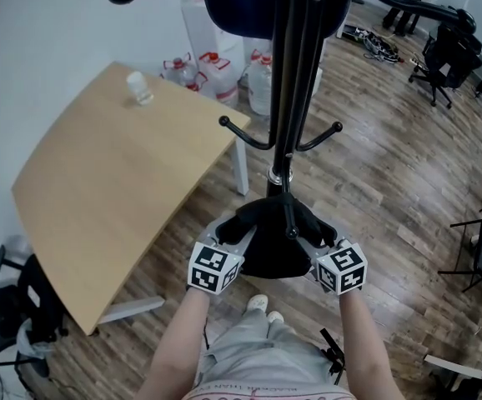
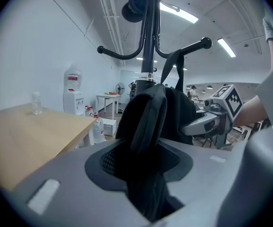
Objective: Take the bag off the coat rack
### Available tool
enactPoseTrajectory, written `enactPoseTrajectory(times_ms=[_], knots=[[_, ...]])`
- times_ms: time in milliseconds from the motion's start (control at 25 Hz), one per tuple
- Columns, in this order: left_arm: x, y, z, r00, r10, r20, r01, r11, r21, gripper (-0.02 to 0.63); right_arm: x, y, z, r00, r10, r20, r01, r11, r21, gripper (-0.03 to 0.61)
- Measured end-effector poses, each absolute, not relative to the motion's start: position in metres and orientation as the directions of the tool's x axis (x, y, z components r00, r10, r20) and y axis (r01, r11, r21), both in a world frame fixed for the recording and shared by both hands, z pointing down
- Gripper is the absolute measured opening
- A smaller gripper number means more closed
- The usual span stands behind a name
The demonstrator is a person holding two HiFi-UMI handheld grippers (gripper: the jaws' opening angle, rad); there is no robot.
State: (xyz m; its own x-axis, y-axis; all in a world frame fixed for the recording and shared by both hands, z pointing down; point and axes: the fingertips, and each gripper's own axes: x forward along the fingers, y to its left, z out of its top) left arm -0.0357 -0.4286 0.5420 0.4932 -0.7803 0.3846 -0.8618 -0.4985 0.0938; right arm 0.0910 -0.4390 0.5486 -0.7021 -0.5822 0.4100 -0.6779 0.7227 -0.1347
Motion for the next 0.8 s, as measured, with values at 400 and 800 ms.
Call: enactPoseTrajectory(times_ms=[400,800], knots=[[-0.042,-0.428,0.540,0.481,-0.784,0.392,-0.868,-0.488,0.089,0.071,0.100,-0.439,0.542,-0.637,-0.645,0.422,-0.741,0.662,-0.108,0.071],[-0.041,-0.422,0.522,0.478,-0.804,0.354,-0.875,-0.470,0.116,0.066,0.111,-0.432,0.525,-0.637,-0.665,0.390,-0.754,0.642,-0.138,0.063]])
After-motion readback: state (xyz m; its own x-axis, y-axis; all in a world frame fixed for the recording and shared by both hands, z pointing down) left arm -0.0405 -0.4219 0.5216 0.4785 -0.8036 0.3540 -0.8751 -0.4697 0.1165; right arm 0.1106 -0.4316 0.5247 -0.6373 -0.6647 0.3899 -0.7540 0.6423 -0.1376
